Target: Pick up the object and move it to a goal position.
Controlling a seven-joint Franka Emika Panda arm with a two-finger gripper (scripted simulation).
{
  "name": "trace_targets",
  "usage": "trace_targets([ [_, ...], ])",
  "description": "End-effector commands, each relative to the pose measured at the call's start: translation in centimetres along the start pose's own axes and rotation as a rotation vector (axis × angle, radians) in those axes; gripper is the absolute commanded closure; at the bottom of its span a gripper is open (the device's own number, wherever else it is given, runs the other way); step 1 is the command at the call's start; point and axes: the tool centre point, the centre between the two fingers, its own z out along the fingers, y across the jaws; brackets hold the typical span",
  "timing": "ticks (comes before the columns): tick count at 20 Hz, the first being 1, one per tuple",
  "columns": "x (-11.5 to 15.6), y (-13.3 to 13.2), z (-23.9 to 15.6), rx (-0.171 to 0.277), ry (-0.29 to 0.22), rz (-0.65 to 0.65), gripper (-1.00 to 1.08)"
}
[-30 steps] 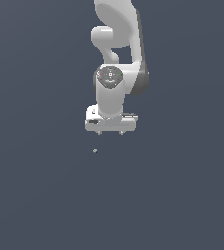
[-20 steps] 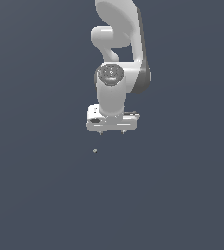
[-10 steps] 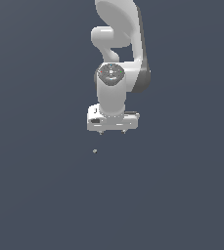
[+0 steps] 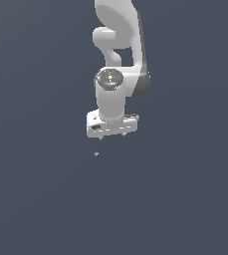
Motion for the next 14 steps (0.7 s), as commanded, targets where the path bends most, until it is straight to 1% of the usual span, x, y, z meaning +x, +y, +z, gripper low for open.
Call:
trace_targets([
  [1,0.1,0.4,0.4,-0.003,0.001,-0.048,-0.92],
  [14,0.6,3.1,2.8,-0.019,0.011,-0.372,-0.92],
])
